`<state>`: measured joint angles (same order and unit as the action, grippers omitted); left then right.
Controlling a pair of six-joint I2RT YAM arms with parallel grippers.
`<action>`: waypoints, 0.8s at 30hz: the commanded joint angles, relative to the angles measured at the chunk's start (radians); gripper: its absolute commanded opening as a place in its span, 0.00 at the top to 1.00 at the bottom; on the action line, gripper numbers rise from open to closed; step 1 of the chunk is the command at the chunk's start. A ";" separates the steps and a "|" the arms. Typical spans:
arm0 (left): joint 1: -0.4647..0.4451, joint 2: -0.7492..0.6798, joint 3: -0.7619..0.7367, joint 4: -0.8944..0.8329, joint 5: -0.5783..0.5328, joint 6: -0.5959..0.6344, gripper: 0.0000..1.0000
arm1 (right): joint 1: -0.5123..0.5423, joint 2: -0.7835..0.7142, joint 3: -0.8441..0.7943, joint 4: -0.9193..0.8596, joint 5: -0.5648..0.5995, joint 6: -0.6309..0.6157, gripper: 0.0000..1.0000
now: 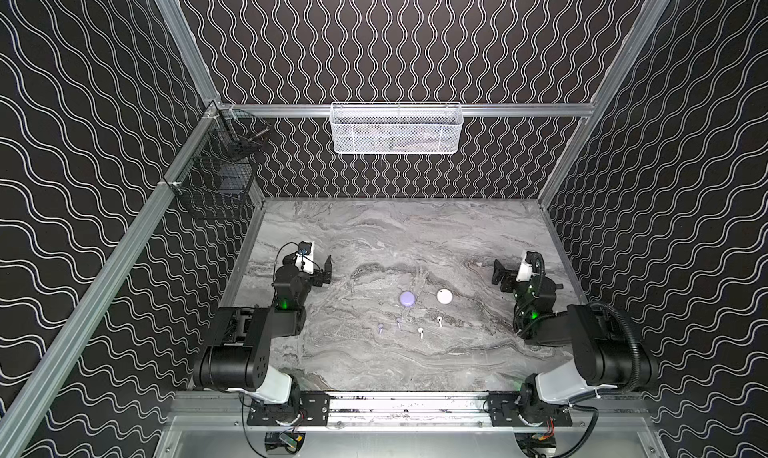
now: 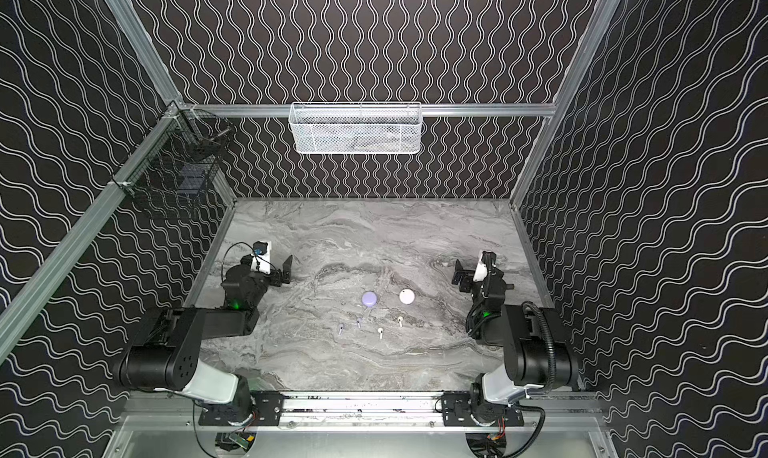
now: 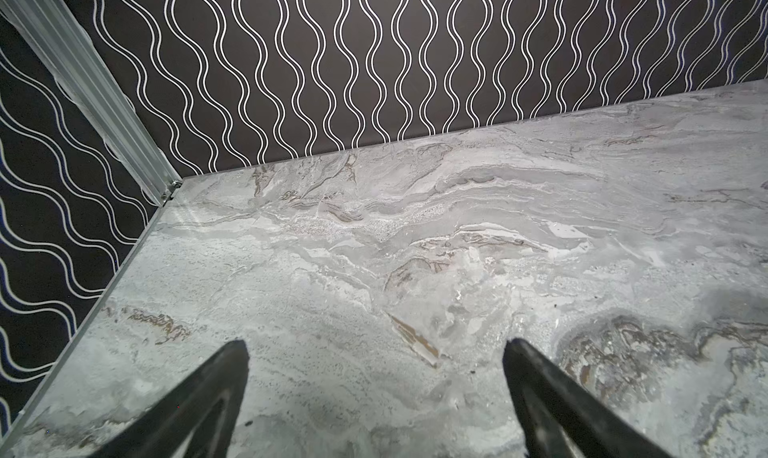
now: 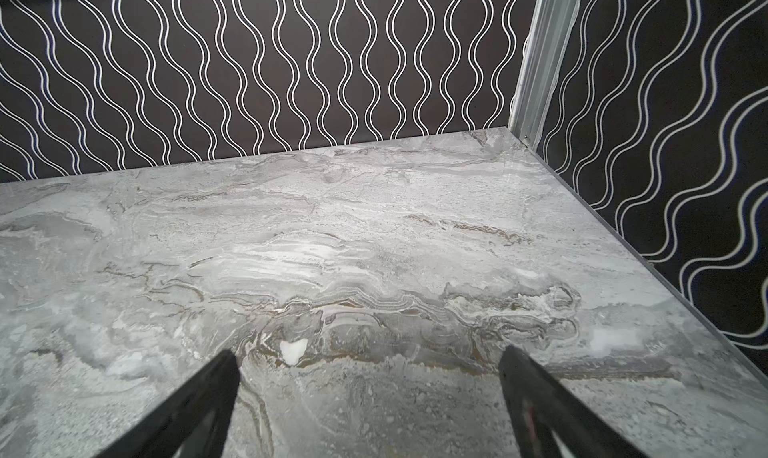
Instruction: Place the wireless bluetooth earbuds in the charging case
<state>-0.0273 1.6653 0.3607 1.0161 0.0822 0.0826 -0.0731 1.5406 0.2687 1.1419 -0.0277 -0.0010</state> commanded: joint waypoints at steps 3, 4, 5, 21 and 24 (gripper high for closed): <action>0.000 -0.006 -0.001 0.035 0.004 0.009 0.01 | 0.001 0.001 0.001 0.025 -0.004 -0.010 0.00; 0.000 -0.005 -0.001 0.035 0.004 0.009 0.01 | 0.001 0.001 0.001 0.025 -0.005 -0.010 0.00; 0.000 -0.006 -0.001 0.033 0.004 0.010 0.01 | 0.001 0.000 0.001 0.025 -0.006 -0.009 0.01; 0.000 -0.004 -0.002 0.033 0.004 0.008 0.01 | 0.001 0.001 0.003 0.022 -0.012 -0.006 0.00; 0.000 -0.004 -0.001 0.033 0.004 0.008 0.01 | 0.001 0.002 0.004 0.022 -0.013 -0.004 0.00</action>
<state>-0.0284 1.6653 0.3595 1.0164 0.0822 0.0826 -0.0731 1.5410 0.2687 1.1419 -0.0357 -0.0010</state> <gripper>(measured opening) 0.989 0.995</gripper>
